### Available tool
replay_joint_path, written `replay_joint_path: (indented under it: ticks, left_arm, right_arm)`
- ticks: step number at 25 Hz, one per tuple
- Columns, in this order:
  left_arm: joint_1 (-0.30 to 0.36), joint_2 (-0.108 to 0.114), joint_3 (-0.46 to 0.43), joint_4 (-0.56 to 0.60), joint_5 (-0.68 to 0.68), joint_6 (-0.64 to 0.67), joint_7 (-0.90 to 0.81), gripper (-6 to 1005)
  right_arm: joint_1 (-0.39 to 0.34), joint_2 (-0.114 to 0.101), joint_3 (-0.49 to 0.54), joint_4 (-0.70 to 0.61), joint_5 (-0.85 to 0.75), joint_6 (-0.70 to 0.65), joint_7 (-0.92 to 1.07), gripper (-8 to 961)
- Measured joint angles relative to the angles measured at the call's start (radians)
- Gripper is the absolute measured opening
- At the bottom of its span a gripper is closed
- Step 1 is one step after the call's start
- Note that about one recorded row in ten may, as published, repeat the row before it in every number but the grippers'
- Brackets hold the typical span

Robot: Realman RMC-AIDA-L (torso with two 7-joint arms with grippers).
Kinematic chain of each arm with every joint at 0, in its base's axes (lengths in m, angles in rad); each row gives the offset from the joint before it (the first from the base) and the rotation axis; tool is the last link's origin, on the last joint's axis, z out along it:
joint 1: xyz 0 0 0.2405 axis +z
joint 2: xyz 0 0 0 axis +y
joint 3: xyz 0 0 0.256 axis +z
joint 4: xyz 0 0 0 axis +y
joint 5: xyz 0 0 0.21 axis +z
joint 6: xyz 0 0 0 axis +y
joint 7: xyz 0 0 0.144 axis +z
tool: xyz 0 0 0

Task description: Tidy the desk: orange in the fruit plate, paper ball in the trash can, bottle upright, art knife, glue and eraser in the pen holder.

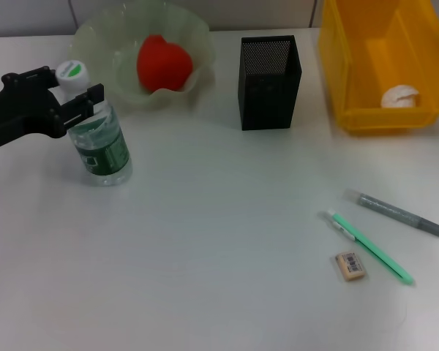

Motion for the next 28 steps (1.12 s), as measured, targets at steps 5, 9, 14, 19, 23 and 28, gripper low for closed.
replay_joint_path:
  ticks: [5,9,14,19,23,28]
  left_arm:
    - [-0.004,0.001,0.000,0.000,-0.008,0.002,0.003,512]
    - [-0.005,0.003,-0.001,0.017,-0.039,0.027,0.004,636]
    - [-0.011,0.006,-0.045,0.077,-0.085,0.107,-0.002,771]
    - [-0.036,0.007,-0.115,0.100,-0.144,0.183,0.000,794]
    - [-0.073,0.008,-0.169,0.068,-0.163,0.198,0.012,791]
    - [-0.177,0.002,-0.235,-0.136,-0.241,0.192,0.162,787]
  right_arm:
    - [-0.006,0.002,0.000,0.000,0.000,0.000,0.005,703]
    - [-0.007,0.003,0.000,0.000,0.000,-0.001,0.005,703]
    - [-0.008,0.002,-0.005,-0.011,0.000,-0.027,0.006,703]
    - [-0.008,-0.012,-0.019,-0.097,-0.018,-0.146,0.055,703]
    - [0.006,-0.054,-0.103,-0.227,-0.103,-0.339,0.238,703]
    - [0.134,-0.081,-0.268,-0.406,-0.402,-0.596,0.640,703]
